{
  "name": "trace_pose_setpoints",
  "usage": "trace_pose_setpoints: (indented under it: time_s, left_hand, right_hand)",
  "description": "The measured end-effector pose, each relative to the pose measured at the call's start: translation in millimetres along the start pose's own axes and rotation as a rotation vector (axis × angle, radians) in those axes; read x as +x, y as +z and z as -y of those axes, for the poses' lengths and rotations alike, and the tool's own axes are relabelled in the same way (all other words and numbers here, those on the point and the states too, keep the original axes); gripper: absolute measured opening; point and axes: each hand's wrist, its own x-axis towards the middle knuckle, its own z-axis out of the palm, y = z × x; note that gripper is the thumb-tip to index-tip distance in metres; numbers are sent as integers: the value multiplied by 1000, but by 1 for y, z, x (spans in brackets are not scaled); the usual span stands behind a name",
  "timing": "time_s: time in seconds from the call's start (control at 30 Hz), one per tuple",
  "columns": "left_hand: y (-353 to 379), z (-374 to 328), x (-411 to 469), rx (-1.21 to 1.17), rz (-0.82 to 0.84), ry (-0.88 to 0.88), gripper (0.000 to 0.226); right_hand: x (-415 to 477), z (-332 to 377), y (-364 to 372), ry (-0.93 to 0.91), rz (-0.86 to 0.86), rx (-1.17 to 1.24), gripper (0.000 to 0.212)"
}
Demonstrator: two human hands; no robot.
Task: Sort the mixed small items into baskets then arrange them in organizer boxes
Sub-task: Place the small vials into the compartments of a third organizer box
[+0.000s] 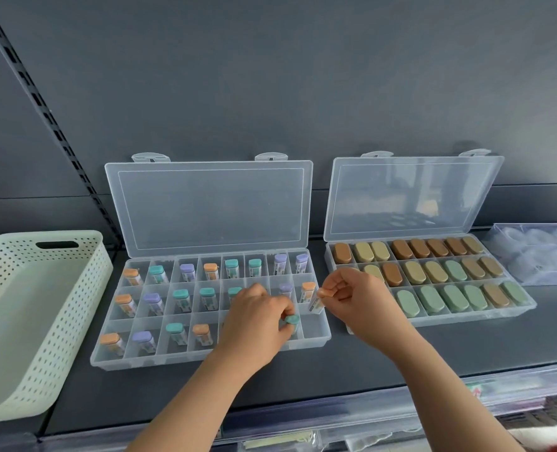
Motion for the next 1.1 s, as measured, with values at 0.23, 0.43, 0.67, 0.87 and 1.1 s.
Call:
trace_pose_setpoints:
  time_s: [0.23,0.43,0.67,0.87,1.1]
  left_hand:
    - [-5,1,-1,-9,35,-28,35]
    - [-11,4,-5,-33,4,16,36]
    - [-6,4,-3,-34,15,40,36]
    - [0,4,1,-28,36,26,28]
    - [2,3,0,12,46,33,34]
  right_hand:
    - [-2,2,-1,-52,78,-35,8]
    - [-6,-1,11,-103,159,-157,9]
    - [-3,-4,19,-71,195,-317,15]
    - [-5,-1,19,-69,197,-349,16]
    - [-11,3,19,-66,173,-390,29]
